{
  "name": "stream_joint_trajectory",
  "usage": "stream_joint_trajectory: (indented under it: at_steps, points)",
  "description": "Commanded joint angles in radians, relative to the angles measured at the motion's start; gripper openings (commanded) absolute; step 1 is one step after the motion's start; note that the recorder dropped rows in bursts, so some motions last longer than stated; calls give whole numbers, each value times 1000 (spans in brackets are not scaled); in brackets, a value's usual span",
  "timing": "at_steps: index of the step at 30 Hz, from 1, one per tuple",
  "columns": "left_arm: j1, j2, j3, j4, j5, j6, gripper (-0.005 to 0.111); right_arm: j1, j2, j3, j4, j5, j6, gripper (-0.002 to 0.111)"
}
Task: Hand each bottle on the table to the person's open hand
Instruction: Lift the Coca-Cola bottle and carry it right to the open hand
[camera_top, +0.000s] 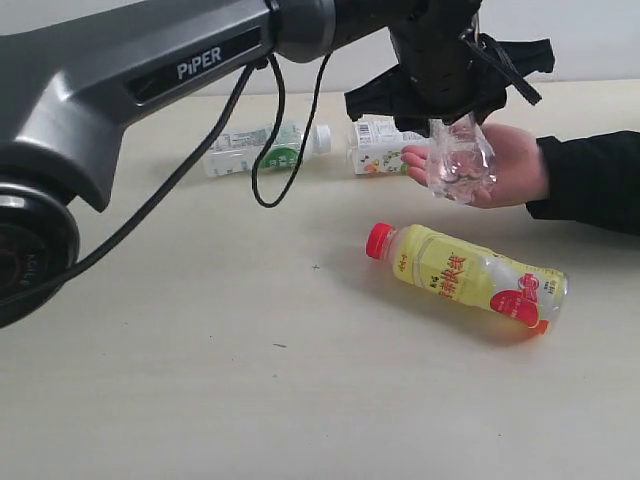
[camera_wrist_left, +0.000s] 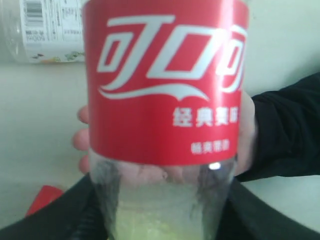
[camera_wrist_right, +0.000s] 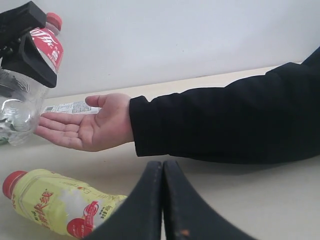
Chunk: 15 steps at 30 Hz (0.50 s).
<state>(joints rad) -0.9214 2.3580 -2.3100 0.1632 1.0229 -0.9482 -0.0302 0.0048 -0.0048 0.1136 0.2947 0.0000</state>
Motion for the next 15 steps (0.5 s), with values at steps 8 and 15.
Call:
stream_joint_trajectory:
  at_steps: [8, 15]
  points:
    - [14, 88, -10, -83, -189, -68, 0, -5, -5, 5, -9, -12, 0, 0]
    - [14, 136, -10, -94, -273, -86, 0, -5, -5, 5, -9, -12, 0, 0]
